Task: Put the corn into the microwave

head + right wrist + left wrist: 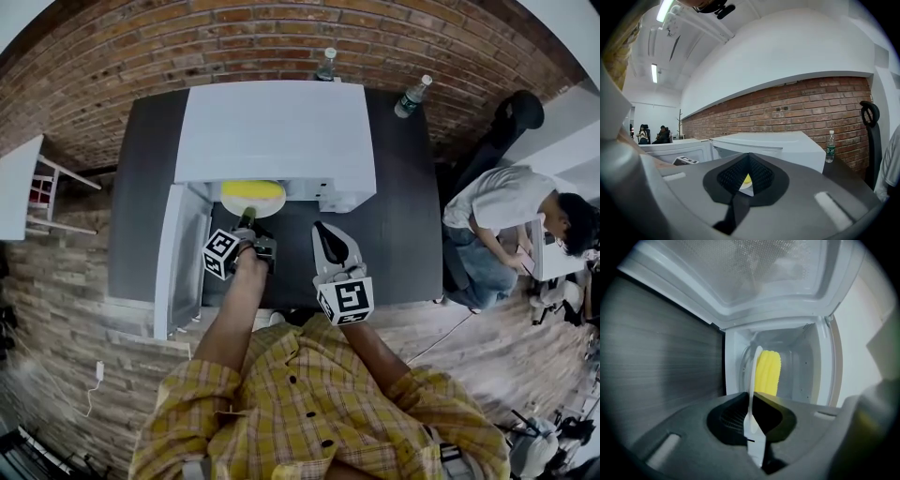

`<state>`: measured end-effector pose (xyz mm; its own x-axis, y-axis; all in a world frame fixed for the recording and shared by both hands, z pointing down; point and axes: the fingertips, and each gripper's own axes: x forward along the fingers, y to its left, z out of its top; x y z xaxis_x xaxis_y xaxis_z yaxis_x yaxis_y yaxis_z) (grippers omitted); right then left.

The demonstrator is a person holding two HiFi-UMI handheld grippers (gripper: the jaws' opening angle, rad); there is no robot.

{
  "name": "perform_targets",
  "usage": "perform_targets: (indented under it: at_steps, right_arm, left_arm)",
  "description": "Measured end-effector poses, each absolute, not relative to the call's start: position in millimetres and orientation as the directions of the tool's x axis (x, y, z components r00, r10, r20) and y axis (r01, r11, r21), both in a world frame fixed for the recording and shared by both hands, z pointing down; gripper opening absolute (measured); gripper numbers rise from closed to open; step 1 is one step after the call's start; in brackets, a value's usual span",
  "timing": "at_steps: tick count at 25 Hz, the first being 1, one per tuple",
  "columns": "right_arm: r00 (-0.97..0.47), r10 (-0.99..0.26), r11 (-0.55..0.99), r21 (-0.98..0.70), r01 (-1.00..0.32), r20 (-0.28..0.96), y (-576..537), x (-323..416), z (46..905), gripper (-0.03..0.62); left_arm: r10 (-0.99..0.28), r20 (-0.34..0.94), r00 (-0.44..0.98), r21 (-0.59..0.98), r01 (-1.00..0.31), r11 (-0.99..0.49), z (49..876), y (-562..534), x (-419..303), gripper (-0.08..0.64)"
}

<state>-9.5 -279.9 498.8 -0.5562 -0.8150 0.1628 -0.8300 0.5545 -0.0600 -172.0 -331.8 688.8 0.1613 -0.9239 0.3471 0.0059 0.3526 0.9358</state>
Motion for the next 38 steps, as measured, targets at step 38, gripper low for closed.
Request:
perform_targets:
  at_steps: [38]
  right_arm:
    - [-0.585,-0.783,0.581,-0.087,-0.809,0.212,-296.0,-5.6,516.1,0.005]
  left_arm:
    - [-0.85,0.493,0.185,0.861,0.034,0.507,730.1,-369.5,-168.7,0.136]
